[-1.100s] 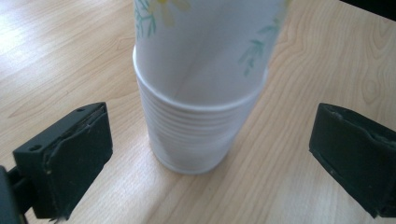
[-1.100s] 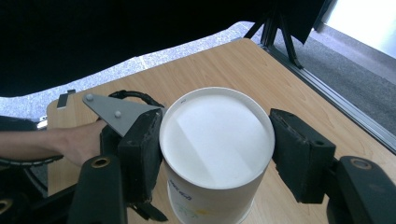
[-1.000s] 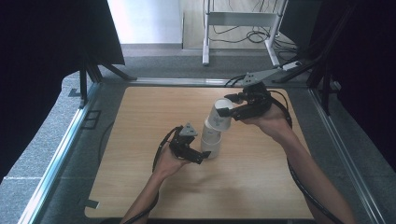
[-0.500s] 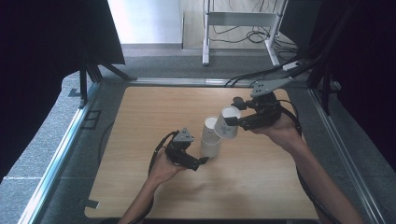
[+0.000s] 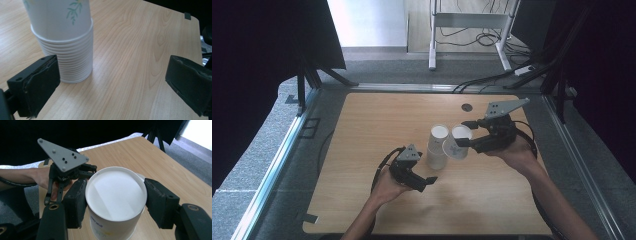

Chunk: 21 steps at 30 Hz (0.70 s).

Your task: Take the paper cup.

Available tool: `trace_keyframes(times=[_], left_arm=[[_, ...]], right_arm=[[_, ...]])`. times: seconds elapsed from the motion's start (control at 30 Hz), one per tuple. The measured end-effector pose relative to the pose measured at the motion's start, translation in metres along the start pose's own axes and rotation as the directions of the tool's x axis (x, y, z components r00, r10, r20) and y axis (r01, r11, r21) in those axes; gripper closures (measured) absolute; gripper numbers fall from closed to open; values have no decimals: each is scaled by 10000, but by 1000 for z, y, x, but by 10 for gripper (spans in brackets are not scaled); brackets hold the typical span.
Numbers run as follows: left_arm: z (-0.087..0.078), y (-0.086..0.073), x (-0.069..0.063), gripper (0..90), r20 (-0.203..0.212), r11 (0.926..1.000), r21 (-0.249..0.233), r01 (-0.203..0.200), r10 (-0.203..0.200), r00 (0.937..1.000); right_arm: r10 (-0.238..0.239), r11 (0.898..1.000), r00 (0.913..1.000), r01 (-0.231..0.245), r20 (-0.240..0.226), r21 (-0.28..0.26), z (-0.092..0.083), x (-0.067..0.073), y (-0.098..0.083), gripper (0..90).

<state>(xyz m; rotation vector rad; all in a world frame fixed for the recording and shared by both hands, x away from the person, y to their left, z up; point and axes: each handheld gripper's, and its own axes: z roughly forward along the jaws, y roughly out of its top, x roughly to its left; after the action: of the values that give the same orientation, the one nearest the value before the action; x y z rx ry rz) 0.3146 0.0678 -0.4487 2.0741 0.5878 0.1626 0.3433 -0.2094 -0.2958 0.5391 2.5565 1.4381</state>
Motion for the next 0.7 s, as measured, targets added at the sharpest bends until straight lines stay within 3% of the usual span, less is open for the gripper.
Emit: trace_keyframes(times=[0.7], left_arm=[[13, 0, -19, 0, 569, 9974, -477, -539, 566, 9968]], right_arm=[[-54, 9999, 9992, 58, -404, 102, 19, 14, -44, 377]])
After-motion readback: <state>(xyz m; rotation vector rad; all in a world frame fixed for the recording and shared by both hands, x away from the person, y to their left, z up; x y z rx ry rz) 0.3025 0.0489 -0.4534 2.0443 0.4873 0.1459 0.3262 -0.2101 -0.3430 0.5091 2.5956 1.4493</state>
